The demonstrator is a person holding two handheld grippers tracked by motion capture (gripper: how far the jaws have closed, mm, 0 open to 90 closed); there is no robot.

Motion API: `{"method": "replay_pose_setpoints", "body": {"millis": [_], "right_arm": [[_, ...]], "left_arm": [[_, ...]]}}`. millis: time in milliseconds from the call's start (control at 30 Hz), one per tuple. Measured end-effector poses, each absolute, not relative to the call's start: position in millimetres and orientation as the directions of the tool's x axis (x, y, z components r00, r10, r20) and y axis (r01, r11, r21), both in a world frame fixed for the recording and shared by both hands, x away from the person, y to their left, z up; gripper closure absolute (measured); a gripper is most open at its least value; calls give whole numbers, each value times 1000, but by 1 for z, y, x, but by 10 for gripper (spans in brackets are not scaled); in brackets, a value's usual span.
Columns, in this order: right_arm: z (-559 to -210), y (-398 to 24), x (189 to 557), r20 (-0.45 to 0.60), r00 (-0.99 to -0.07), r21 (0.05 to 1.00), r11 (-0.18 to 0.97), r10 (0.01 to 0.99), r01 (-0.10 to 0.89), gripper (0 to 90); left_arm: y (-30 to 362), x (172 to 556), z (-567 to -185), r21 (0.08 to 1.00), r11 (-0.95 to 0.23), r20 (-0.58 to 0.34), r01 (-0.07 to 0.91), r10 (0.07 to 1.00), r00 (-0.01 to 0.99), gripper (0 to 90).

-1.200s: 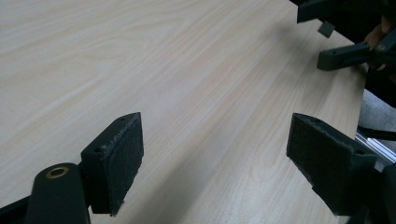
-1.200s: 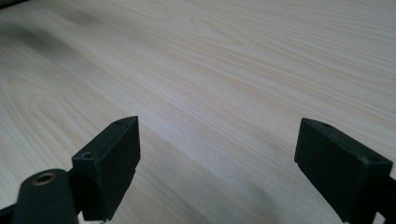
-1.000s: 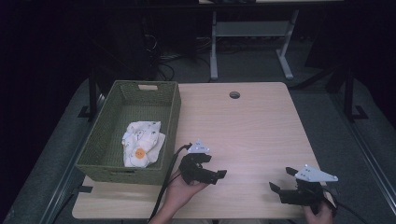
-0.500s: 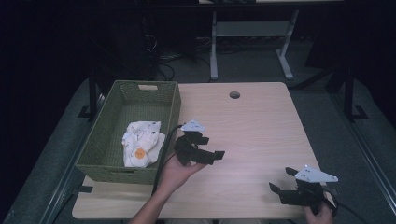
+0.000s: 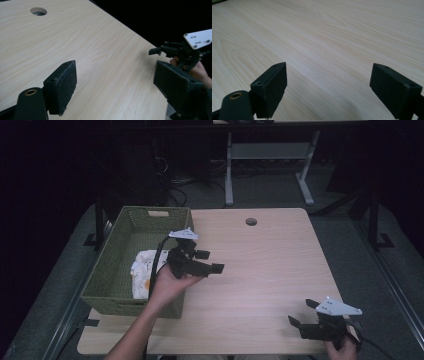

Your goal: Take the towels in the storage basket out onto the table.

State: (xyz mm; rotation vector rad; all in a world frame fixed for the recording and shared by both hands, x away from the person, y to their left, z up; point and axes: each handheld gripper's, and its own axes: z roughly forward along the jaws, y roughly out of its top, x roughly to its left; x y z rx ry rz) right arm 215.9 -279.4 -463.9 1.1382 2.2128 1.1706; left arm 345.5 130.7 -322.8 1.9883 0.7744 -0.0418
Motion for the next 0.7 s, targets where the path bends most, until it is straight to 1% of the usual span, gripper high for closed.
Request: {"method": "replay_pose_setpoints", "body": {"millis": [300, 400, 433, 533, 700], "right_arm": [[-464, -281, 216, 30, -595, 818, 323, 803, 477, 139], [-464, -282, 216, 30, -595, 817, 323, 803, 478, 139], [-464, -281, 216, 29, -594, 817, 323, 804, 477, 139], [-464, -281, 216, 26, -593, 816, 326, 804, 478, 139], [-465, -281, 216, 26, -593, 816, 326, 805, 478, 139]], "left_arm": [[160, 359, -320, 752, -338, -378, 566, 483, 790, 190], [172, 363, -319, 743, -339, -382, 577, 493, 781, 190], [181, 366, -319, 744, -324, -388, 584, 503, 772, 192], [190, 368, -319, 741, -311, -395, 595, 514, 761, 192], [213, 373, -320, 735, -287, -395, 614, 555, 732, 202]]}}
